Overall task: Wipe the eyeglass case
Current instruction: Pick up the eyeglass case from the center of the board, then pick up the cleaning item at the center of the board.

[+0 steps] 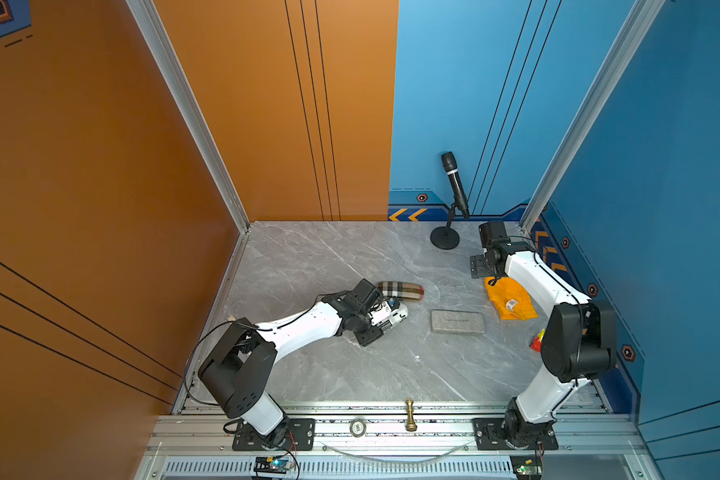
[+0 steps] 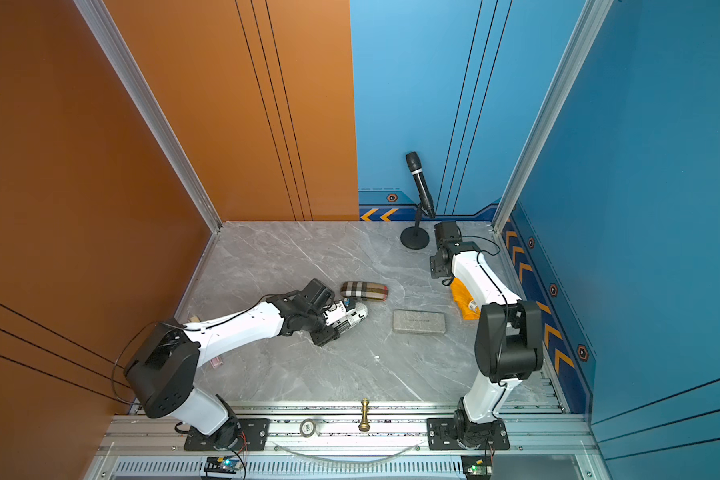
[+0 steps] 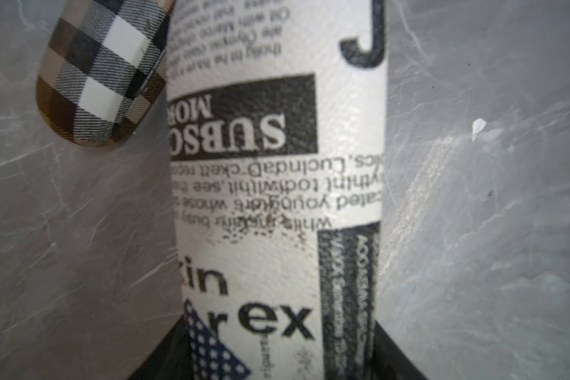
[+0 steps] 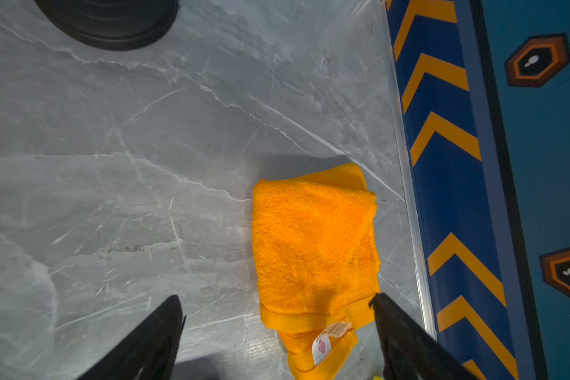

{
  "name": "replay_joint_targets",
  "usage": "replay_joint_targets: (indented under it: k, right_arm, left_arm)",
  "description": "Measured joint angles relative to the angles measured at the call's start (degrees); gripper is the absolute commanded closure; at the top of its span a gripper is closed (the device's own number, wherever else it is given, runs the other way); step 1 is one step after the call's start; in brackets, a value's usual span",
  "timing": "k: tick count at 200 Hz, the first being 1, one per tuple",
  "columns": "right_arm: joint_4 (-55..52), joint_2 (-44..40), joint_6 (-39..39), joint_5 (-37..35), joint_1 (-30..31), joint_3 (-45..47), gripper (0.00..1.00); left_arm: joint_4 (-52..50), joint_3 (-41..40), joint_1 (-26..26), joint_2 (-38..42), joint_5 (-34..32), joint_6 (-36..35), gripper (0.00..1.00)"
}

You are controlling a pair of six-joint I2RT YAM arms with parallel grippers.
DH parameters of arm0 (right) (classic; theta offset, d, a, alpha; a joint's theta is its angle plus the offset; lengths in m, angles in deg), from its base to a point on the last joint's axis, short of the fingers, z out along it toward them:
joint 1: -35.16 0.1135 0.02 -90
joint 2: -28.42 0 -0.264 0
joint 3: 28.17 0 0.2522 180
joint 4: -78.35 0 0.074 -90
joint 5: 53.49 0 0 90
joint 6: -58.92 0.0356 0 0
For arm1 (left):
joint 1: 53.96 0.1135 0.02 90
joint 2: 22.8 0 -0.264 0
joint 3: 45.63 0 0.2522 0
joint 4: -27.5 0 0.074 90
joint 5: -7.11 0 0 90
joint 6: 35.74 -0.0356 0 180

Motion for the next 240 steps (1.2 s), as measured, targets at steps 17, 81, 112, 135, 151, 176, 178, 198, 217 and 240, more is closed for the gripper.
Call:
replay_joint_targets:
  k: [17, 81, 112, 135, 151, 176, 178, 198, 217, 240]
  right_arm:
    - [-2.3, 4.2, -0.2, 0.4, -0.8, -2.4, 0.05]
    - [-10.2, 15.0, 0.4, 3.9, -8.5, -8.3, 0.03]
    - [-11.6, 18.5, 0.2, 3.9, -8.2, -10.1, 0.07]
    - [-11.7, 19.5, 0.2, 5.2, -8.2, -10.9, 0.1]
    - [-11.7, 19.8, 0.2, 5.3, -8.5, -11.0, 0.18]
    - [-11.7, 20.1, 0.5, 7.8, -10.1, -11.0, 0.36]
    - [-11.7, 20.1, 0.7, 8.1, -10.3, -11.0, 0.37]
    - [-11.4, 20.1, 1.2, 10.5, -12.7, -10.6, 0.48]
    - [-10.5, 19.3, 1.4, 11.5, -14.1, -9.4, 0.72]
    - [-9.8, 18.0, 2.1, 12.7, -14.1, -8.3, 1.0]
  left_arm:
    - [1.6, 0.0, -0.6, 1.2, 0.0, 1.5, 0.54]
    - [12.3, -3.2, -5.8, 3.1, 0.7, 5.5, 0.55]
    - [13.2, -5.8, -6.6, 3.8, 0.8, 6.0, 0.53]
    - [14.1, -6.8, -7.3, 4.3, 1.1, 7.0, 0.53]
    - [14.5, -6.9, -7.4, 4.3, 1.1, 7.3, 0.53]
    - [14.5, -7.0, -7.4, 4.7, 1.1, 7.3, 0.52]
    - [14.5, -7.0, -7.4, 4.8, 1.1, 7.3, 0.52]
    - [14.5, -7.1, -7.4, 5.2, 1.4, 7.3, 0.52]
    - [14.2, -7.1, -7.5, 5.2, 2.3, 7.3, 0.52]
    - [13.2, -6.8, -8.3, 4.3, 2.3, 7.3, 0.53]
